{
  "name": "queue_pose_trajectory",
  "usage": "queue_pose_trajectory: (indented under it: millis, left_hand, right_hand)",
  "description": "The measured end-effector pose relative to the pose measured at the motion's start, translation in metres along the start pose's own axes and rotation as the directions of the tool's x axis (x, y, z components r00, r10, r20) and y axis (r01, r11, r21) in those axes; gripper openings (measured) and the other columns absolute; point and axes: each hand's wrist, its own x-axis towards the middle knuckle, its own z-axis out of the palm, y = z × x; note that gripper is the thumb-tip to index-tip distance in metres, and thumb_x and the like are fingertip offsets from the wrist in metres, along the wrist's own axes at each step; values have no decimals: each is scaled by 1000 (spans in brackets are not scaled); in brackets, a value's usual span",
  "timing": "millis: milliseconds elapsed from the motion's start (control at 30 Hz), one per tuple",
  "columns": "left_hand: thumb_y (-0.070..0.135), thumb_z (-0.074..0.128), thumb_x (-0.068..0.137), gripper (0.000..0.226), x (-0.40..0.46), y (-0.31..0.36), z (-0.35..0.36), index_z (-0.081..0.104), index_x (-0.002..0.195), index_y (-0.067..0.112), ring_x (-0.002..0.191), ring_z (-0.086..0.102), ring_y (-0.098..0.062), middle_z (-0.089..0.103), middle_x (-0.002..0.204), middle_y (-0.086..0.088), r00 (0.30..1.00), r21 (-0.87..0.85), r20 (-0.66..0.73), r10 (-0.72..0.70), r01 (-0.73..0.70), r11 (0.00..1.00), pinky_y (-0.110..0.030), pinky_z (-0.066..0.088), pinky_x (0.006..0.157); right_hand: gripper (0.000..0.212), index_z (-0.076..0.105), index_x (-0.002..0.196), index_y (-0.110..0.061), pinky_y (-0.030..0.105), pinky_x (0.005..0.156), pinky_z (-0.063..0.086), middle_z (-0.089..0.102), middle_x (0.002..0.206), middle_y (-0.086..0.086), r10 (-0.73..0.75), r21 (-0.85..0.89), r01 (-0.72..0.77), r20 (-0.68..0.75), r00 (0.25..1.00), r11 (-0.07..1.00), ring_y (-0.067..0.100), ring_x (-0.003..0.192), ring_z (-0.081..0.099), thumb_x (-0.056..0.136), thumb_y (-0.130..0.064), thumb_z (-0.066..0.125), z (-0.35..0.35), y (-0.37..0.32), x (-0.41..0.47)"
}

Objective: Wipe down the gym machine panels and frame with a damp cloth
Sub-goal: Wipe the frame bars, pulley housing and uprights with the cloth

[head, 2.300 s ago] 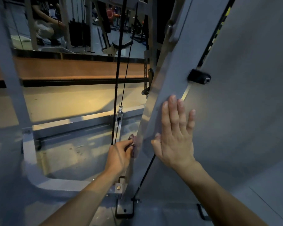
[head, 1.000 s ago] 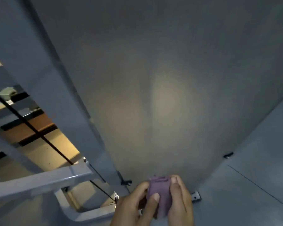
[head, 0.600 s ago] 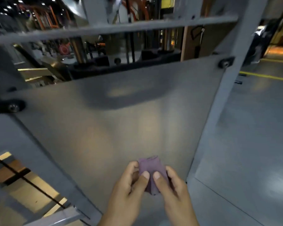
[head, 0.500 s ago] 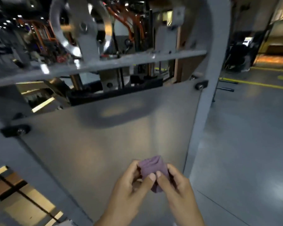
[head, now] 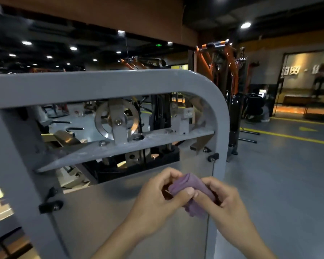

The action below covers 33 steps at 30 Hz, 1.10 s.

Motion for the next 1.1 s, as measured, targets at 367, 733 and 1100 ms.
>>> queue_pose_trajectory:
  millis: [367,733,1100]
  left_hand:
    - [20,77,92,21,31,20,-41,59,87,30,81,65,-10,67,84,4,980,-16,-94,176,-179,984,-26,53,74]
    - [21,77,93,19,88,50,-7,62,100,31,90,72,-15,75,92,5,965,131,-38,259,-252,959,-32,57,81]
    - [23,70,98,15,108,77,3,68,105,37,92,72,-12,74,95,14,942,380,-143,304,-231,896,-41,60,81]
  right_hand:
    - [51,74,119,-16,42,84,59,74,116,17,123,313,-124,23,992,941,30,101,71,76,-43,76,26,-20,44]
    - [13,69,88,-22,26,63,51,68,79,6,-103,209,181,-337,936,961,14,73,60,88,-35,72,-12,-42,93]
    - [13,62,104,-37,14,62,48,66,91,-15,-422,-208,376,-265,867,903,7,80,63,91,-42,59,-71,-66,148]
